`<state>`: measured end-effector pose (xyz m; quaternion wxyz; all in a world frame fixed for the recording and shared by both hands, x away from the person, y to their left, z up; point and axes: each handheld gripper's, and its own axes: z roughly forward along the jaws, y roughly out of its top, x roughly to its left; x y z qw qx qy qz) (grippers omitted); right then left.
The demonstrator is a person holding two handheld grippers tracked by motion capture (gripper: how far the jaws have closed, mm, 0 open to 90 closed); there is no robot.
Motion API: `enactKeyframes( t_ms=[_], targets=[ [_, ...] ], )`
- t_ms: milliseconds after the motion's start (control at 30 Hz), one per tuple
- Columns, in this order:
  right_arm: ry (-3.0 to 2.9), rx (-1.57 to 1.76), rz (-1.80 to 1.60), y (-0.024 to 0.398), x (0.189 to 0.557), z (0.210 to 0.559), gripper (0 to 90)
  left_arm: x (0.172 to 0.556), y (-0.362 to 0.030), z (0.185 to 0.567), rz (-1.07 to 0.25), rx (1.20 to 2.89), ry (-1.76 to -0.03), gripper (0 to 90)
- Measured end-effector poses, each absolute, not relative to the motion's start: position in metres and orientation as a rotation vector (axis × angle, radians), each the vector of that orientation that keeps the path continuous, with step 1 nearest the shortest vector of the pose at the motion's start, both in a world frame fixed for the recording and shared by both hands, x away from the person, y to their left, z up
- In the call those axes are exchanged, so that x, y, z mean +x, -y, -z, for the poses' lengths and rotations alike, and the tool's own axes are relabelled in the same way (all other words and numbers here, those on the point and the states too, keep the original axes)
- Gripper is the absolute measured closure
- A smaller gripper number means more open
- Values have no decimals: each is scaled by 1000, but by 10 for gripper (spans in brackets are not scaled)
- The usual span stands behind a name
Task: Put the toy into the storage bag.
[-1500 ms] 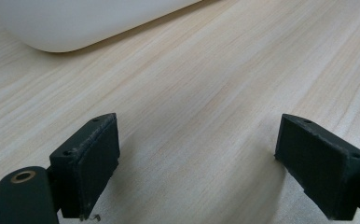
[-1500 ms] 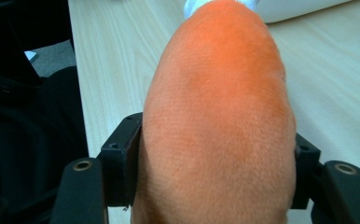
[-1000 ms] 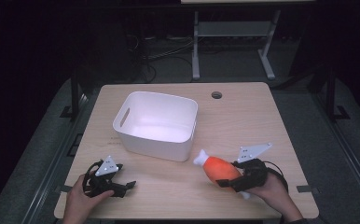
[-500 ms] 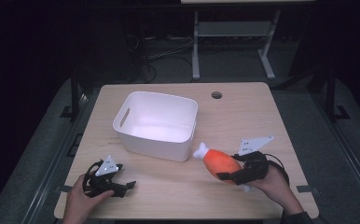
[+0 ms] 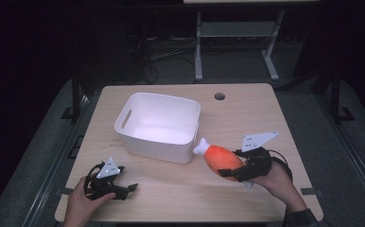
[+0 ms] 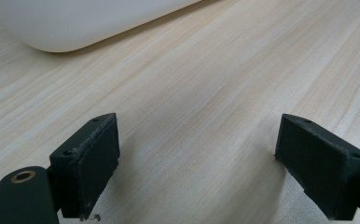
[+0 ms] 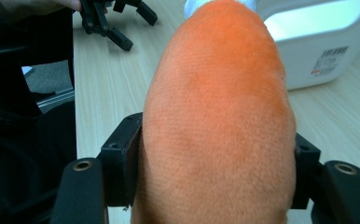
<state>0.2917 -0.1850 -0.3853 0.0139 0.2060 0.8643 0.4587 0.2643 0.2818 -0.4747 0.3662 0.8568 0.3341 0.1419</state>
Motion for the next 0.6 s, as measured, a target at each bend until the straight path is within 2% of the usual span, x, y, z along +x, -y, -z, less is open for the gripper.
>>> enactKeyframes(
  t_ms=[600],
  targets=[
    [-2634,561,-1468,178,306,352,360,264,-282,475,-366,2202,-862,128]
  ],
)
